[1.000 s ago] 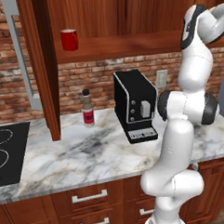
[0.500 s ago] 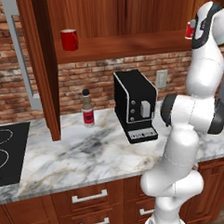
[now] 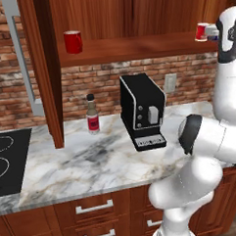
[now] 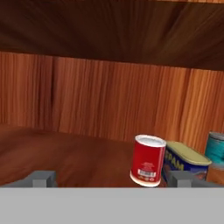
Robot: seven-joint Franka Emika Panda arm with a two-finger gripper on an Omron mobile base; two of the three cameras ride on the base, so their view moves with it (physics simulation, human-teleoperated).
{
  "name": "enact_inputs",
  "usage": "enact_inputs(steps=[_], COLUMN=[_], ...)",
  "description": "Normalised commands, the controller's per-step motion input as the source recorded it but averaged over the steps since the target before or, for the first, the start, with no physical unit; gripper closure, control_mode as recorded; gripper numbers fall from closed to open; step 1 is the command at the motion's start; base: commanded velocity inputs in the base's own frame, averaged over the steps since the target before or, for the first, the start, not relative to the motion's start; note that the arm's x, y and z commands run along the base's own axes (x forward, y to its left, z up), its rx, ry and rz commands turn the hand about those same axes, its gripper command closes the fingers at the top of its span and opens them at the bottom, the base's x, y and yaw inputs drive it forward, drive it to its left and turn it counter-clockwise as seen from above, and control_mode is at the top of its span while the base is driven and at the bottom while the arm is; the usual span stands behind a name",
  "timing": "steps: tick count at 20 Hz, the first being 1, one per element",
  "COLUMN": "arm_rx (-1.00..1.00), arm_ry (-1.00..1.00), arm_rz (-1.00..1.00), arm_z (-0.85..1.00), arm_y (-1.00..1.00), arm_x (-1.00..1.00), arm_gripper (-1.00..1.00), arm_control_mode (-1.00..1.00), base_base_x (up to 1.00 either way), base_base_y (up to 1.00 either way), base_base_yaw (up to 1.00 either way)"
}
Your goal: Pick the cans from the counter and place them in their designated side in the cabinet.
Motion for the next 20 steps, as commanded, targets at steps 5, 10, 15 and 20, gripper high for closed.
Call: enact_inputs(steps=[5, 10, 15, 20], arm_rx=[-0.06, -0.07, -0.08, -0.08], arm_ry=[-0.05, -0.06, -0.08, -0.03], arm_rz=[0.05, 0.04, 0.04, 0.04], arm_z=[0.03, 0.01, 0.00, 0.00], arm_y=[0.39, 0.30, 0.20, 0.21], arm_x=[-0.62, -0.67, -0.71, -0.68], arm_gripper=[-1.00, -1.00, -1.00, -1.00], arm_control_mode=[-1.00, -1.00, -1.00, -1.00], base_base_x=[0.00, 0.00, 0.00, 0.00], base_base_y=[0.00, 0.00, 0.00, 0.00], base_base_yaw=[0.00, 0.00, 0.00, 0.00])
